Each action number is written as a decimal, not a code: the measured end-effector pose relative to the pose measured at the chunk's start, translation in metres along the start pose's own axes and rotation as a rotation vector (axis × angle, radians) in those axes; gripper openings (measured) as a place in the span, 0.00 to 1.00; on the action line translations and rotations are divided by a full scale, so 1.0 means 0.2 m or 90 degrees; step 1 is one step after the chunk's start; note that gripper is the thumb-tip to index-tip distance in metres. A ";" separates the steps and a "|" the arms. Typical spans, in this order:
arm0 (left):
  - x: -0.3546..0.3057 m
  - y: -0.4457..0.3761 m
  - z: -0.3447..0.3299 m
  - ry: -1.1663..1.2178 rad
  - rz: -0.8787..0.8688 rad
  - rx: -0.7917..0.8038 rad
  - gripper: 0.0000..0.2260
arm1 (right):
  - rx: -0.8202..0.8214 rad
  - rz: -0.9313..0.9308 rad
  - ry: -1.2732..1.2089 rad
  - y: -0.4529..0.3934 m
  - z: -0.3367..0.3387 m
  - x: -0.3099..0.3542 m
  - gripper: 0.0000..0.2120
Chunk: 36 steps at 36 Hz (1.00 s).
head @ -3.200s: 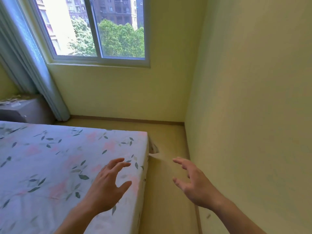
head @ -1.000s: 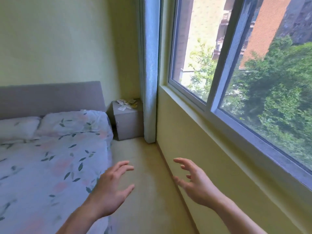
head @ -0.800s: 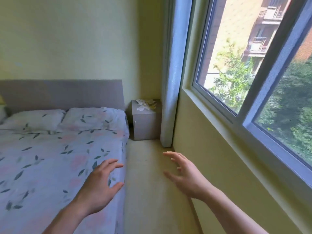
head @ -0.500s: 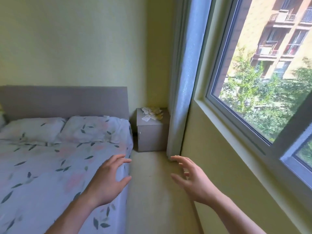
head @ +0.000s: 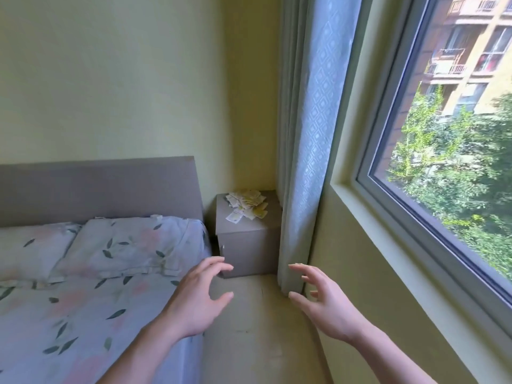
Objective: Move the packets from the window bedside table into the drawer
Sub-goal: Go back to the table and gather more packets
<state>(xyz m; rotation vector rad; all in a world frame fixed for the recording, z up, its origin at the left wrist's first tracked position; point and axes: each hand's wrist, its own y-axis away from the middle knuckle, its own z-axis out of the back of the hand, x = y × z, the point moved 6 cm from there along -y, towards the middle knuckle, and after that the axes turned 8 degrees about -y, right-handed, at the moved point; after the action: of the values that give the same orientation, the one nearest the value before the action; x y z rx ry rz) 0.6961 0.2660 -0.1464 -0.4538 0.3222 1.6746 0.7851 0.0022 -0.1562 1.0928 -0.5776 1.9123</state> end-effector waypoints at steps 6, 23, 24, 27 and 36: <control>0.15 -0.42 0.04 0.009 0.055 -0.021 0.18 | 0.058 0.012 0.013 -0.65 0.05 -0.02 0.24; 0.92 -1.61 0.11 0.037 0.180 -0.006 0.19 | 0.160 -0.049 0.004 -2.23 -0.15 -0.22 0.25; 0.95 -1.70 0.10 0.029 0.174 0.004 0.19 | 0.156 -0.063 0.006 -2.30 -0.14 -0.25 0.25; 1.02 -2.02 0.08 0.021 0.137 0.027 0.19 | 0.142 -0.080 0.031 -2.52 -0.11 -0.34 0.26; 1.18 -2.82 -0.17 0.057 0.127 0.130 0.18 | 0.125 -0.201 0.047 -3.08 0.00 -0.66 0.27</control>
<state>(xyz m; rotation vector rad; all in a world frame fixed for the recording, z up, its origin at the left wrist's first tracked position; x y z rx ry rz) 1.2308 0.5432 -0.2607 -0.3529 0.6143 1.7951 1.3389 0.2790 -0.2787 1.1541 -0.1648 1.7470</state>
